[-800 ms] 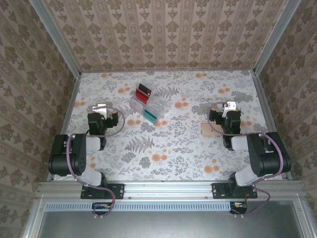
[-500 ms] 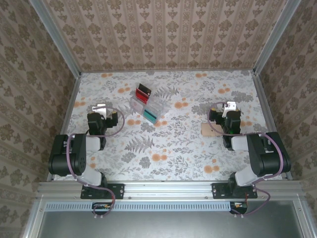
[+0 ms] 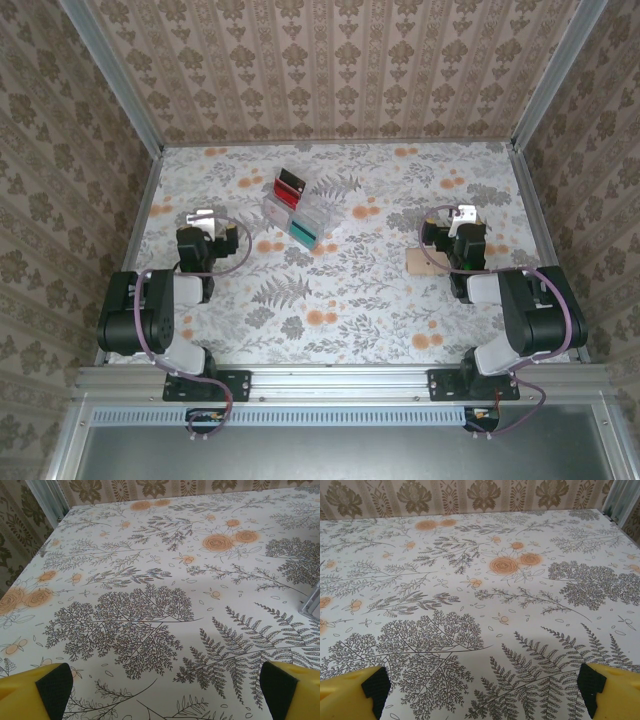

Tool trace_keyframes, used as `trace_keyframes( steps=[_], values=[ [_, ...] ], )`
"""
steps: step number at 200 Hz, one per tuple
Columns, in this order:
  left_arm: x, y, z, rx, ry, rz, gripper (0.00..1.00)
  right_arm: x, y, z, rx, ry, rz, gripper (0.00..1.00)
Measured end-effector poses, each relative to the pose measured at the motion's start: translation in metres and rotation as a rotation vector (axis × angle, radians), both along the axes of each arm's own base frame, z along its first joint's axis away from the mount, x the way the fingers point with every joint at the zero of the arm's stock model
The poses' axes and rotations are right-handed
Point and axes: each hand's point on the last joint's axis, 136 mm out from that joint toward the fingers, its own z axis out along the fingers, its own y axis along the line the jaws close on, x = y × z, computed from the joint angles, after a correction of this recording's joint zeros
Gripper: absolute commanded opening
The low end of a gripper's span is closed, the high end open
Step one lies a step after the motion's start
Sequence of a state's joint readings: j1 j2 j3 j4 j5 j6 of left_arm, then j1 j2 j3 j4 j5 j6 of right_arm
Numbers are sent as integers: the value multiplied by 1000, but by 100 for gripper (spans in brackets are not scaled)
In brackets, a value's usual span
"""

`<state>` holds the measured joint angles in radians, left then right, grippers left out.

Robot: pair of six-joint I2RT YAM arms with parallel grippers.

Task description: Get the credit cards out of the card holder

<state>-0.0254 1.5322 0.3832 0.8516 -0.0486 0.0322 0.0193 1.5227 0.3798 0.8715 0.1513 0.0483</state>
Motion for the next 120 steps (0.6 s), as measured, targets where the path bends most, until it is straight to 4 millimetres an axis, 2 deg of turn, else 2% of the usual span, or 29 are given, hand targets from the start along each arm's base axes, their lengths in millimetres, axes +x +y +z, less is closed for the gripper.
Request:
trace_keyframes(
  steps=[26, 43, 90, 105, 120],
  values=[
    [-2, 3, 0, 7, 15, 18, 100, -2, -1, 0, 3, 11, -5, 100],
    [-4, 5, 11, 11, 12, 29, 100, -6, -4, 10, 2, 13, -25, 100],
    [-3, 12, 77, -31, -38, 88, 100, 2, -18, 80, 73, 6, -147, 100],
    [-5, 12, 96, -70, -22, 113, 100, 5, -18, 97, 119, 44, -168, 100],
    [-8, 9, 114, -113, -9, 121, 100, 4, -14, 102, 169, 91, -171, 100]
  ],
)
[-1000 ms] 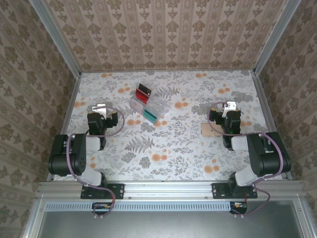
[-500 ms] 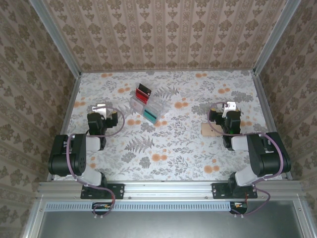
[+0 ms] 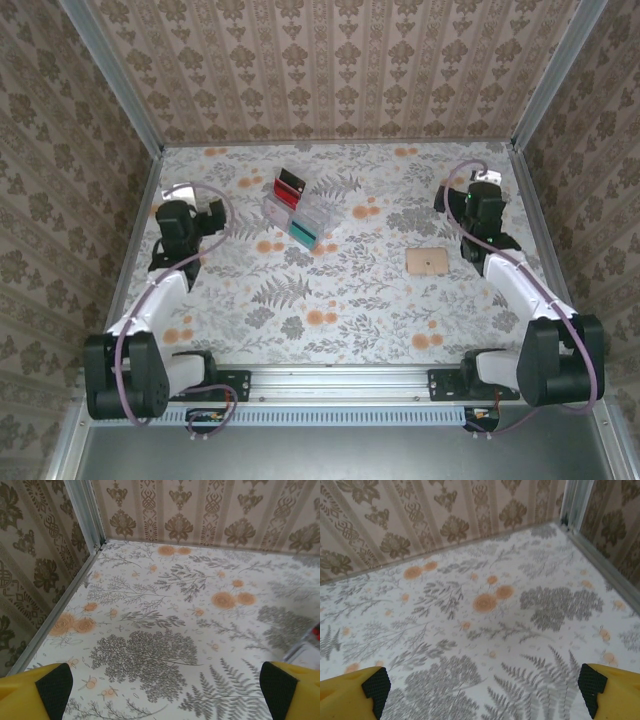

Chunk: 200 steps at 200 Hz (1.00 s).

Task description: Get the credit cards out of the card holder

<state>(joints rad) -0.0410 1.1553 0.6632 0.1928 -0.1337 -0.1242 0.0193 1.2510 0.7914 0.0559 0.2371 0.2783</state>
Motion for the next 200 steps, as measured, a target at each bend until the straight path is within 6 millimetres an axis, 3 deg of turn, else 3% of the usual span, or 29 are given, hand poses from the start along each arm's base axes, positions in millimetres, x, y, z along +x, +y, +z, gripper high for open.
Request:
trace_keyframes(
  steps=[33, 81, 126, 171, 200],
  values=[
    [-16, -9, 17, -100, 32, 4, 100, -18, 18, -33, 163, 190, 19, 100],
    [-35, -14, 5, -219, 111, 17, 100, -53, 41, -107, 393, 447, -30, 99],
    [-42, -25, -10, -263, 165, -28, 100, -69, 53, -150, 427, 604, -40, 96],
    [-47, -34, -18, -287, 203, -71, 100, -63, 68, -167, 375, 707, 11, 90],
    [-49, -39, -21, -301, 223, -95, 100, -52, 94, -168, 314, 740, 106, 87]
  ],
)
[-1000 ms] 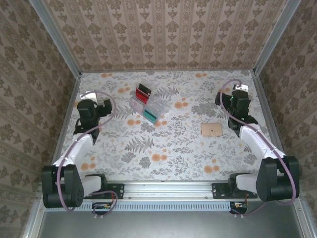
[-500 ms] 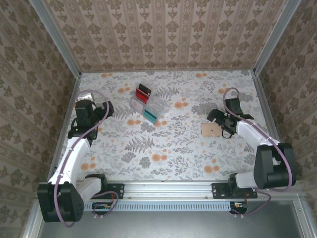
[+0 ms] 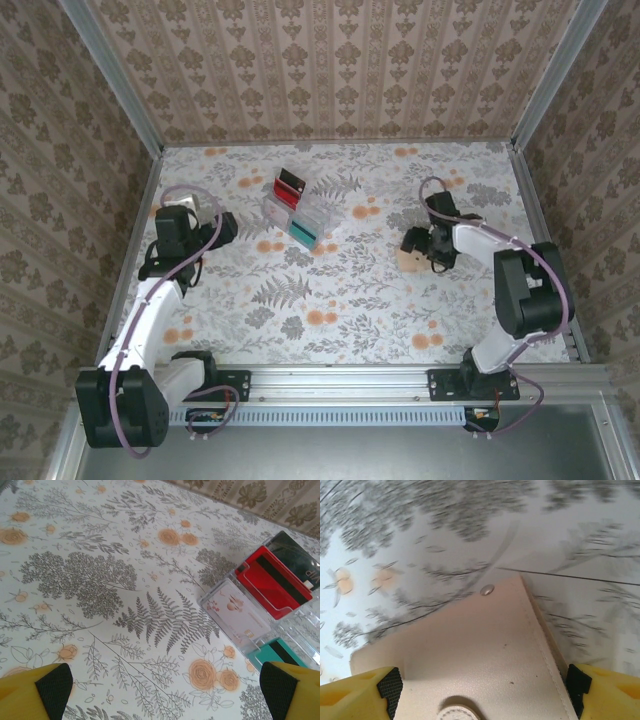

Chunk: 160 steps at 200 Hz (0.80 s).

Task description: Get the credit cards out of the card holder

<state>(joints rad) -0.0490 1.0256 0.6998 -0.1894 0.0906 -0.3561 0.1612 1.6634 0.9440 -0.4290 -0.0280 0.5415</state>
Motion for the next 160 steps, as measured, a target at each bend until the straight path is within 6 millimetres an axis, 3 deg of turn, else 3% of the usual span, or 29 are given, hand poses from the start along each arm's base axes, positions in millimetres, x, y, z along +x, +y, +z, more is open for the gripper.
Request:
trace_keyframes(
  steps=[59, 93, 125, 160],
  values=[
    [-4, -19, -16, -44, 69, -81, 100, 11, 95, -1, -111, -6, 379, 81],
    [-8, -41, -29, -58, 132, -156, 100, -5, 143, 0, -147, -26, 623, 84],
    [-11, -68, -40, -60, 176, -240, 100, -13, 151, 4, -156, -28, 718, 88],
    [-14, -97, -55, -60, 233, -313, 100, 2, 144, 26, -96, -69, 627, 81]
  ],
)
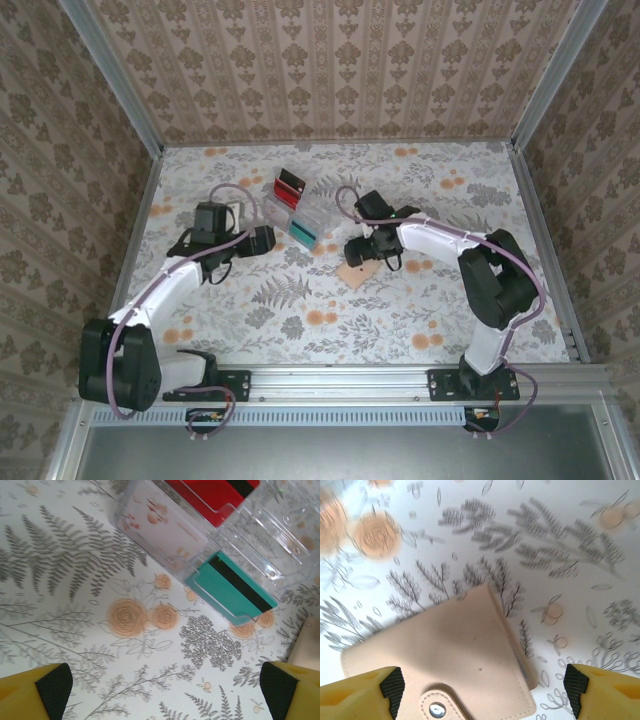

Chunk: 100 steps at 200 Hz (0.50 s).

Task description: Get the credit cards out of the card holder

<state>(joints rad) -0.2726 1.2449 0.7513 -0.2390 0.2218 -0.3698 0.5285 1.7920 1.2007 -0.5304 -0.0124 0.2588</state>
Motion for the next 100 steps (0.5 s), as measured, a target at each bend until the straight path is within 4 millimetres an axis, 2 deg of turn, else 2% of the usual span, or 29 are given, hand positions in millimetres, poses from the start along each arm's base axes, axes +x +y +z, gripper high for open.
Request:
trace_keyframes(
  steps=[30, 74, 100],
  values=[
    [-4, -24, -8, -30, 50, -39, 92, 15, 10, 10, 60, -9, -66, 71],
    [-10, -44, -17, -91, 115, -61, 88, 10, 12, -14, 63, 69, -115, 62],
    [-14, -55, -21, -119, 141, -81, 85, 4, 21, -16, 97, 100, -94, 58]
  ],
)
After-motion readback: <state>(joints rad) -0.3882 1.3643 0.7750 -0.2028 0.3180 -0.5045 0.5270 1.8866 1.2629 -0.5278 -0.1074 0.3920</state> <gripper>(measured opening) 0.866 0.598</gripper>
